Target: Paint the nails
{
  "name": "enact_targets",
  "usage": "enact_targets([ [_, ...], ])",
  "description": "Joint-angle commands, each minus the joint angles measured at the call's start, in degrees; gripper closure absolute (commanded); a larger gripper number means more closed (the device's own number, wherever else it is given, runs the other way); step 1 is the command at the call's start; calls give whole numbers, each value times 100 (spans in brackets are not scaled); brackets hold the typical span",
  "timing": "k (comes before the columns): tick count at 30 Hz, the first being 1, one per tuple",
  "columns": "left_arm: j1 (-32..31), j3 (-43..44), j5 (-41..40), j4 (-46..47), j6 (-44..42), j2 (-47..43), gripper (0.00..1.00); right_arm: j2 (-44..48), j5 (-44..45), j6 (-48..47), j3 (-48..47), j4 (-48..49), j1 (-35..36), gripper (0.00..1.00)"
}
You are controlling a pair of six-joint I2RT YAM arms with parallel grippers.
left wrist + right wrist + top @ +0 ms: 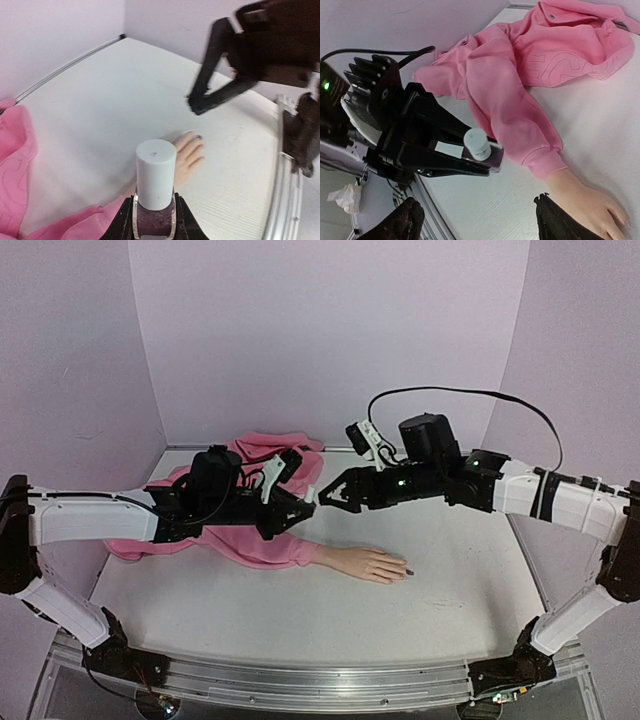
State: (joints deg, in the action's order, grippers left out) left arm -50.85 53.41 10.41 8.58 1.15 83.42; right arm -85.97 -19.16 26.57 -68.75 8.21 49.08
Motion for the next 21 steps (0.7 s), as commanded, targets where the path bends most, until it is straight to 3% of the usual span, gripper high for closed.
enact_targets([
  [1, -57, 15, 2205, 408, -268, -493, 100, 436, -1912, -729, 204, 311, -84, 20],
  [6, -48, 242, 3481, 408, 64, -405, 100, 330, -2437, -798, 178, 574, -89, 27],
  [9, -48, 369, 3886, 408, 208, -320, 100, 278, -2720, -773, 198, 853, -87, 36],
  [13, -48, 392, 3977, 416, 260, -303, 100, 220, -2839, -695, 182, 1026, -87, 57],
  [21, -52, 416, 4014, 408, 302, -361, 100, 13, -3114, -597, 151, 1122, -87, 66],
])
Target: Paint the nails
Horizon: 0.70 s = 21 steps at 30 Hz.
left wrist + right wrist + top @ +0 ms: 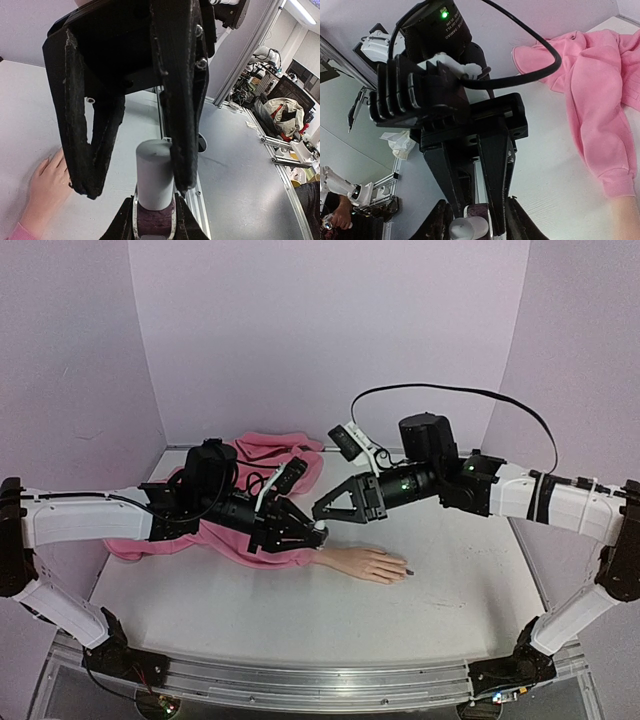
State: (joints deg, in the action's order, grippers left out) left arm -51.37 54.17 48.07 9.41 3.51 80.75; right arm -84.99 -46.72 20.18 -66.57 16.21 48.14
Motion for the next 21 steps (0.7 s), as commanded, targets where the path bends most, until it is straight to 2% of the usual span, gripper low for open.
enact_targets([
  [1, 0, 340, 233, 330, 63, -92, 100, -98, -378, 46, -67, 348, 11, 67],
  [4, 13, 361, 41, 326, 99, -116, 100, -138, -413, 64, -71, 374, 8, 75],
  [6, 20, 362, -408, 318, 153, -140, 100, -143, -365, 58, -55, 374, 10, 86],
  [9, 20, 296, -2103, 295, 168, -206, 100, -154, -198, 85, -14, 366, 5, 100],
  [12, 20, 305, -3854, 234, 127, -152, 100, -182, 407, 192, 65, 366, 21, 100],
  [14, 22, 404, -4834, 158, 161, -83, 100, -212, 1278, 414, 94, 279, 41, 100],
  [17, -3, 681, -5812, 106, 54, 91, 100, -294, 3758, 1030, -105, -474, 247, 100],
  [19, -25, 884, -6162, 105, -61, 266, 100, -387, 5316, 1736, -359, -1126, 577, 100],
  [21, -47, 1093, -6293, 103, -213, 466, 100, -554, 6169, 2052, -652, -1458, 916, 100],
])
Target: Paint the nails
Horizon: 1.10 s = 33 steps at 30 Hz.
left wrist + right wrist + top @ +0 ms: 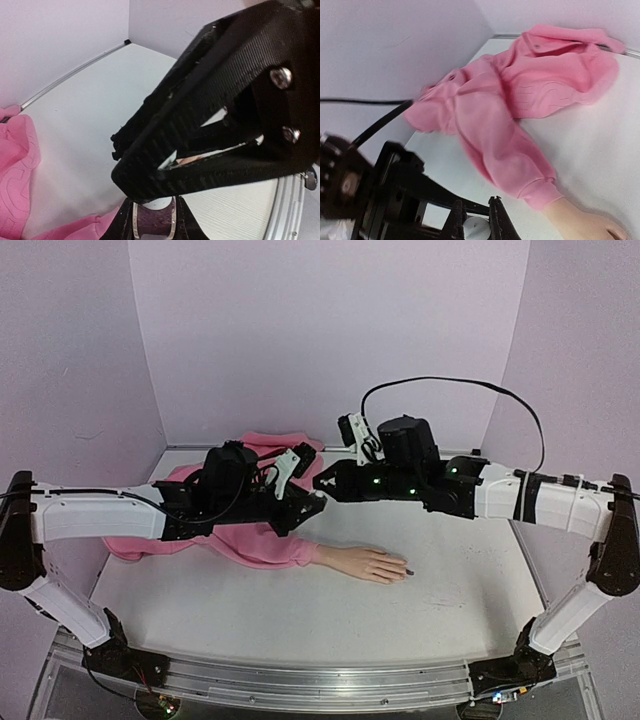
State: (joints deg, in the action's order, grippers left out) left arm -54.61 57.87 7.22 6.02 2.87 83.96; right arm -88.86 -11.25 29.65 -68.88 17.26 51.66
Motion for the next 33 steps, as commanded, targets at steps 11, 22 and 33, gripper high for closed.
enact_targets([
  [11, 181, 491, -1730, 430, -229, 204, 86, -28, 2888, 578, -448, -1111, 756, 100],
  [22, 187, -616, 321, 417, -150, -622, 6, 825, 3334, -232, 797, -620, -55, 100],
  [33, 205, -817, -26, 390, -21, -1268, 1, 1991, 4201, 127, 2897, -717, -1983, 100],
])
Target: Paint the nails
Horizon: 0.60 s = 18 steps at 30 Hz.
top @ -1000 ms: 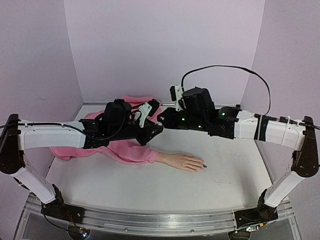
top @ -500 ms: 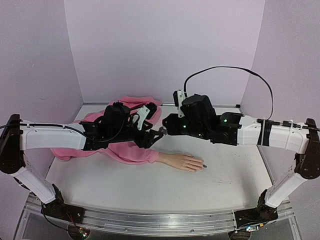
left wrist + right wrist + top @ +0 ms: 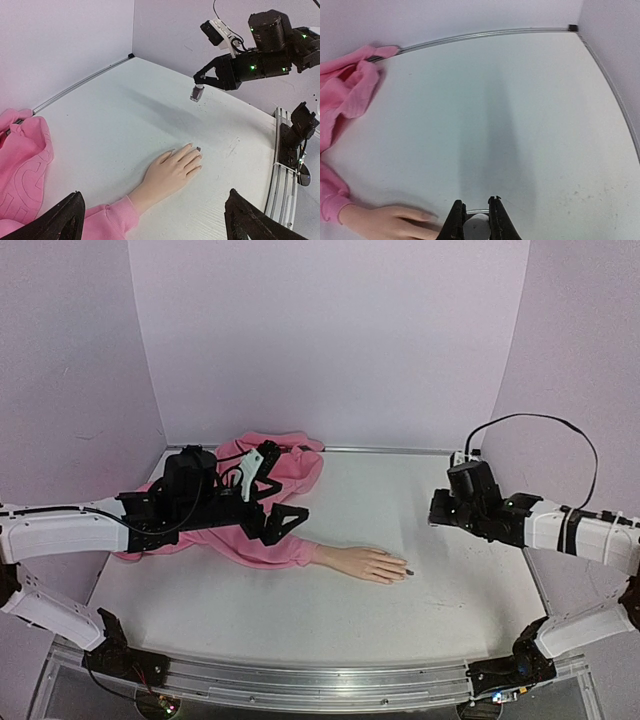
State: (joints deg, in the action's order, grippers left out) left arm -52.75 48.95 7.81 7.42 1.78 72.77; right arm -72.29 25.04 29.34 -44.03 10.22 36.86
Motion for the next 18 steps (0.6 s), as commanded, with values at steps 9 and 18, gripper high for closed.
enact_targets([
  [9, 19, 102, -258, 212, 165, -241, 1, -109, 619, 866, 1458, 494, -1369, 100],
  [18, 27, -4, -648, 117, 298, -383, 1, -270, 837, 1425, 1816, 651, -1427, 85],
])
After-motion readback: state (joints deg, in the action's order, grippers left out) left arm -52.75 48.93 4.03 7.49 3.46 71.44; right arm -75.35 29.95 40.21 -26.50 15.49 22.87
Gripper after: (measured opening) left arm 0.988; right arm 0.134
